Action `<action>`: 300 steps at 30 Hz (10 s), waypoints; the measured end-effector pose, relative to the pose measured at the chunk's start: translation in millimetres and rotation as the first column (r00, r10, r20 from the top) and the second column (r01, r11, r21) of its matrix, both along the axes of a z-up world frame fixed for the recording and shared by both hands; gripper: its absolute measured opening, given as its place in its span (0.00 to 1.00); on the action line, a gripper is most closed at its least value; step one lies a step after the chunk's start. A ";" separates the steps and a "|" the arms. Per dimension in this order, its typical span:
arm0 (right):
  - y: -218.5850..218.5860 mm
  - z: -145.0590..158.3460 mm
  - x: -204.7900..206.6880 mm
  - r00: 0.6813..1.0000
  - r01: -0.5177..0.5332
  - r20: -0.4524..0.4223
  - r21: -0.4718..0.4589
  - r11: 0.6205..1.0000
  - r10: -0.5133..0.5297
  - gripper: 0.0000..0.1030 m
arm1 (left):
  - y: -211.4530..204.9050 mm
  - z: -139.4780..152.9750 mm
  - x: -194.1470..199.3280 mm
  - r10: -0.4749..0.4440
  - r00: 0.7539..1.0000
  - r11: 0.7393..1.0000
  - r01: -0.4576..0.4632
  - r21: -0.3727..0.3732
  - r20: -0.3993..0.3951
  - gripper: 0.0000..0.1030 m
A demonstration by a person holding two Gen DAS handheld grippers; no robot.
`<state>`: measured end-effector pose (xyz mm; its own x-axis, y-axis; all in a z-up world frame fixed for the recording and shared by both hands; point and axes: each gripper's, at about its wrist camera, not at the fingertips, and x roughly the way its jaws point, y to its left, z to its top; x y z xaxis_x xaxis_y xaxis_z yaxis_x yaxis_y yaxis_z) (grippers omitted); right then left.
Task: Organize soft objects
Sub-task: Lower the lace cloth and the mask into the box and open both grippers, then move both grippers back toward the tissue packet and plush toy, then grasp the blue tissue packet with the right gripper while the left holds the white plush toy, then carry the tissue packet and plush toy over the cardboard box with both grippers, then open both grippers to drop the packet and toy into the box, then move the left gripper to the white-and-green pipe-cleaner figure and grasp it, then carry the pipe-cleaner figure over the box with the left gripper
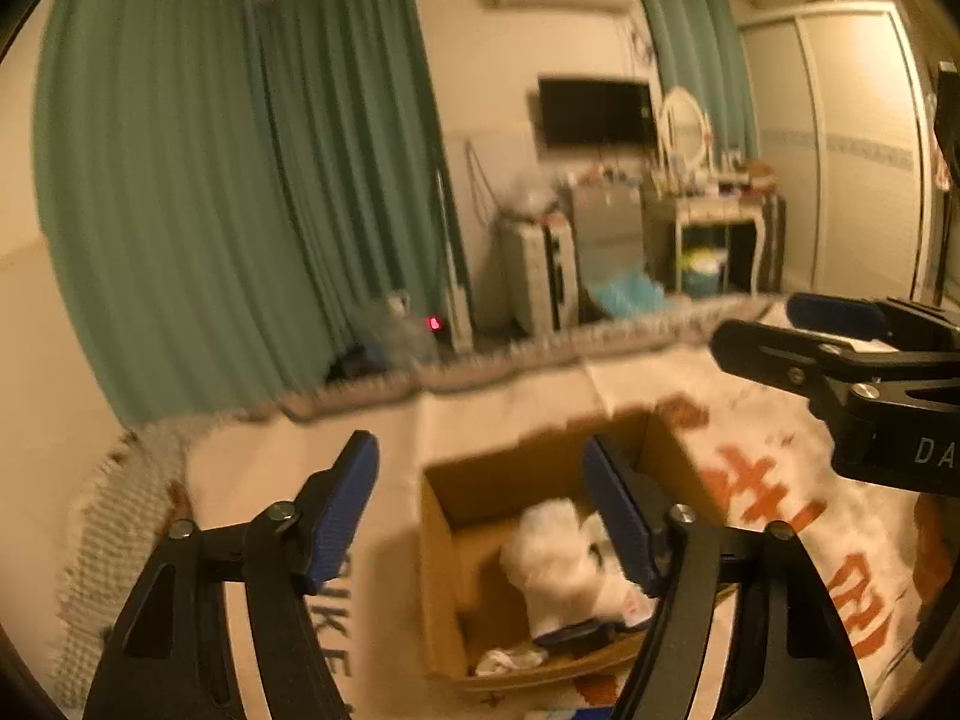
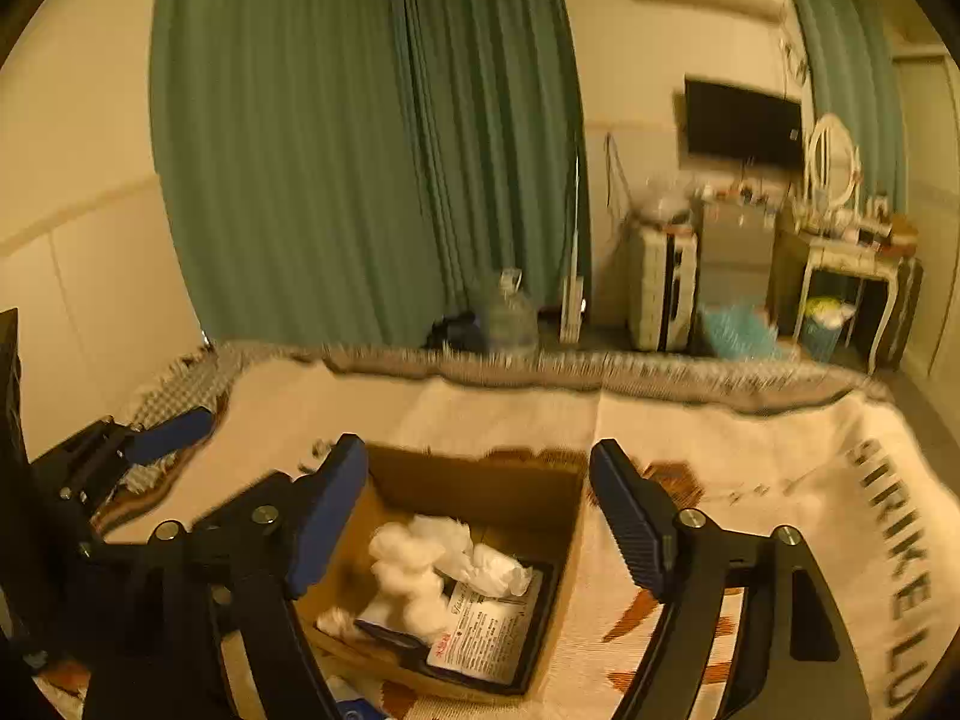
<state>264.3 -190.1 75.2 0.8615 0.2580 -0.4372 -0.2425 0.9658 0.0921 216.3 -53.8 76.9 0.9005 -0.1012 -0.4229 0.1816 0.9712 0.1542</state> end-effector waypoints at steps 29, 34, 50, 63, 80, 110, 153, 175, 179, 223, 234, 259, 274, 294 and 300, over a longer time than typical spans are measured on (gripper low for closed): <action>19.1 -1.9 -184.7 0.998 -0.056 0.008 -0.090 0.994 0.057 1.00 | 51.7 -16.3 -139.8 0.106 0.994 0.991 -0.107 -0.075 -0.017 0.89; 18.0 -64.2 -156.1 0.995 -0.078 -0.070 -0.084 0.993 0.073 1.00 | 58.9 -78.4 -123.0 0.178 0.976 0.979 -0.188 -0.081 -0.123 0.89; 8.4 -191.6 -99.6 0.963 -0.120 -0.252 -0.085 0.989 0.095 1.00 | 27.6 -237.4 -84.2 0.102 0.854 0.988 -0.147 -0.048 -0.511 0.60; 18.0 -208.2 -102.0 0.951 -0.148 -0.288 -0.104 0.983 0.113 1.00 | 28.1 -222.0 -101.4 0.037 0.869 0.990 -0.099 -0.101 -0.494 0.30; 102.8 -229.0 -64.6 0.899 -0.342 -0.358 -0.214 0.915 0.252 0.90 | 110.4 -196.2 -67.7 0.184 0.879 0.967 -0.241 -0.077 -0.440 0.30; 75.7 -190.4 -139.9 0.941 -0.209 -0.304 -0.177 0.962 0.148 0.52 | 95.6 -141.5 -123.5 0.165 0.922 0.973 -0.210 -0.095 -0.350 0.31; 20.7 -76.1 62.0 0.990 -0.079 -0.121 -0.047 0.996 0.073 0.51 | 22.9 -90.5 89.2 0.016 0.990 0.999 -0.020 -0.025 -0.142 0.31; -21.2 -39.7 41.1 0.996 0.008 -0.092 0.014 1.000 -0.006 0.75 | 3.9 -40.9 57.6 0.068 0.995 0.998 -0.067 0.021 -0.066 0.74; -26.1 19.2 -9.7 1.000 0.011 -0.003 0.002 1.000 -0.011 0.76 | 9.4 19.1 14.1 0.081 0.996 0.997 -0.081 -0.003 0.043 0.75; 13.5 -143.0 -110.8 0.992 0.021 -0.122 -0.051 0.998 -0.028 1.00 | 57.1 -155.9 -71.6 0.154 0.960 0.985 -0.168 -0.040 -0.235 0.94; 14.2 -202.4 -69.3 0.963 0.030 -0.266 -0.048 0.998 -0.042 1.00 | 44.5 -226.2 -33.1 0.124 0.916 0.991 -0.130 0.011 -0.382 0.73; 15.7 -166.4 -121.8 0.975 0.026 -0.220 -0.050 0.998 -0.036 1.00 | 51.0 -164.2 -96.0 0.035 0.942 0.996 -0.061 -0.067 -0.335 0.36; 14.1 -98.3 -186.2 0.996 0.014 -0.083 -0.070 0.997 -0.019 1.00 | 44.6 -91.1 -139.4 0.032 0.982 0.996 -0.048 -0.081 -0.185 0.37; -12.3 -22.6 -87.7 0.997 0.064 0.049 -0.037 0.997 -0.062 1.00 | 21.2 -44.5 -41.4 -0.005 0.996 0.998 -0.001 -0.063 -0.087 0.37; -15.1 -32.7 -26.6 0.997 0.074 0.033 -0.039 0.996 -0.073 1.00 | 16.1 -62.9 25.6 -0.004 0.993 0.999 -0.002 -0.054 -0.118 0.37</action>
